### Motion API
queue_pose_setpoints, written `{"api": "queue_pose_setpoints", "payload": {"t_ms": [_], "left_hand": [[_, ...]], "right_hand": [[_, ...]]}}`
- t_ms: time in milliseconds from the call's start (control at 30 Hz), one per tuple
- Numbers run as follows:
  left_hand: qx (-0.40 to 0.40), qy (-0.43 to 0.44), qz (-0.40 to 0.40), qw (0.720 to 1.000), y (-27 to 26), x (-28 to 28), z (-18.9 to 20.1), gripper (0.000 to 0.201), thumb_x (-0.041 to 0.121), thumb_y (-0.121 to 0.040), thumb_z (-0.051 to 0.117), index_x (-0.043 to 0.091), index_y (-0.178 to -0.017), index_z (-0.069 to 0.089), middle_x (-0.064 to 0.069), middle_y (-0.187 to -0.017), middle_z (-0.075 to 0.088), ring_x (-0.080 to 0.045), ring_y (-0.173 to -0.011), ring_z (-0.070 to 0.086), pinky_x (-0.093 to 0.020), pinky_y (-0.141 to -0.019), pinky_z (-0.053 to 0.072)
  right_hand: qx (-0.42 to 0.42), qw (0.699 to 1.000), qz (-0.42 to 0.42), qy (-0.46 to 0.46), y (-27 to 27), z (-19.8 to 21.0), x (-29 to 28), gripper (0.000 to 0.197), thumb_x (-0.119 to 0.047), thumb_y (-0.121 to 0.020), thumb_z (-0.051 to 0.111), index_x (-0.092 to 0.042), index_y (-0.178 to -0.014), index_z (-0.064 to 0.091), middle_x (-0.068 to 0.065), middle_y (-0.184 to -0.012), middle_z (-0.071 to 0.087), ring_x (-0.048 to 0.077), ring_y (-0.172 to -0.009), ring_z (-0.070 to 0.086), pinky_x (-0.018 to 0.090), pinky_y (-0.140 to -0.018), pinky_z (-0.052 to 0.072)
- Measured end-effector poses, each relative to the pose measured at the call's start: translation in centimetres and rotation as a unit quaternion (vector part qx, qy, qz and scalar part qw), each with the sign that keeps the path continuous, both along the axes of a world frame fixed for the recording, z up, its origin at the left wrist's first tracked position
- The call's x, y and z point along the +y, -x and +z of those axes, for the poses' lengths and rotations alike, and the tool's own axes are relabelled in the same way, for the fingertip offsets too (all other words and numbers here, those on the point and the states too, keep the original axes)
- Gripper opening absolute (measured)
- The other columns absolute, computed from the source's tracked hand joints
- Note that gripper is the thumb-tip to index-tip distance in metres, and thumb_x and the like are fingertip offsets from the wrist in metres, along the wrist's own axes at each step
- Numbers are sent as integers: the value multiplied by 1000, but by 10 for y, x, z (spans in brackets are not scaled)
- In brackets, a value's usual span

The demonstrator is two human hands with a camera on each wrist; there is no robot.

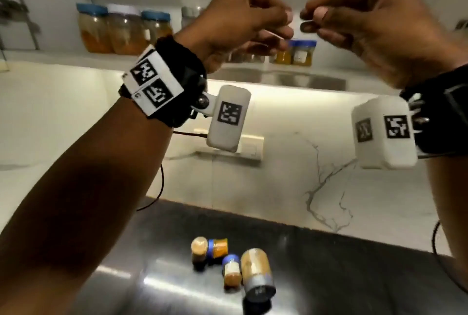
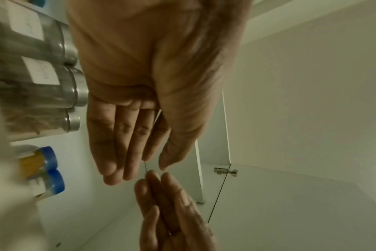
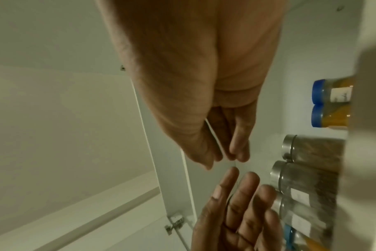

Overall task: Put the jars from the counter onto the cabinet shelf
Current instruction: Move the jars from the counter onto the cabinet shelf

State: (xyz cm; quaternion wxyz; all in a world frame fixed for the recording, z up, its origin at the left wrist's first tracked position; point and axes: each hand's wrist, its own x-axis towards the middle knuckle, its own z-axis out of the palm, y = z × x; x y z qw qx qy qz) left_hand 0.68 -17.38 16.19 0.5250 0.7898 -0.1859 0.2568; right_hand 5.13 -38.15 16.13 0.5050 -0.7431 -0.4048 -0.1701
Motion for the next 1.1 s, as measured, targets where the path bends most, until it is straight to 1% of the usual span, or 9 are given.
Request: {"api": "queue_pose_setpoints", "payload": {"t_ms": [167,367,533,667,733,900,967,1033,1100], "left_hand": [[4,-21,19,1000,39,18,-58,29,20,-98,61,0,-119,65,-12,-101,76,-23,-89,76,-33,-81,62],[111,45,61,991,50,36,-148,25,16,-96,63,-1,-114,69,-14,-96,77,-29,-85,76,-34,-76,63],[206,47,83,974,48,54,-242,27,16,-97,63,-1,-118,66,-14,-101,75,-24,-88,76,-29,-77,62],[290,81,108,947,38,77,-309,23,13,-95,65,0,-114,68,-16,-98,76,-24,-85,74,-30,-74,61],[314,93,124,937,31,92,-340,16,8,-94,65,1,-108,70,-18,-95,75,-24,-81,72,-25,-68,59],[382,39,176,906,10,133,-414,11,6,-90,68,4,-100,73,-24,-94,75,-26,-78,68,-36,-72,58],[401,3,190,896,1,147,-439,13,11,-87,72,8,-99,73,-20,-93,76,-24,-78,70,-40,-77,61],[414,-56,195,887,-10,159,-460,25,19,-84,77,9,-106,73,-13,-96,76,-24,-87,72,-43,-85,61],[424,-121,190,877,-21,164,-475,42,29,-82,79,11,-118,69,-8,-105,74,-23,-98,71,-38,-91,57]], "right_hand": [[-33,997,74,10,24,-53,3,33,-40,-93,61,-17,-117,65,-6,-115,72,12,-110,70,24,-95,54],[38,993,102,40,29,-140,24,19,-12,-95,67,-4,-111,73,9,-104,76,19,-96,75,30,-86,60],[105,983,89,126,8,-234,48,17,-20,-93,69,-18,-108,75,-4,-99,77,9,-93,74,37,-92,59],[157,968,61,188,-7,-310,70,21,-18,-91,72,-10,-110,76,1,-98,77,14,-88,73,32,-82,60],[200,957,43,207,-9,-344,82,26,-17,-91,72,-10,-116,73,3,-104,76,10,-93,72,29,-87,59],[298,912,-53,278,-18,-422,113,35,-26,-89,72,-20,-123,68,0,-107,75,13,-101,70,34,-92,58],[315,894,-92,304,-22,-440,124,37,-27,-90,71,-19,-125,66,1,-112,74,15,-103,68,21,-83,53],[329,874,-132,333,-25,-455,139,38,-25,-90,70,-16,-127,64,5,-117,72,19,-105,67,21,-78,48],[338,858,-160,351,-29,-472,152,40,-24,-89,70,-12,-127,62,11,-119,70,27,-109,66,30,-89,51]]}}
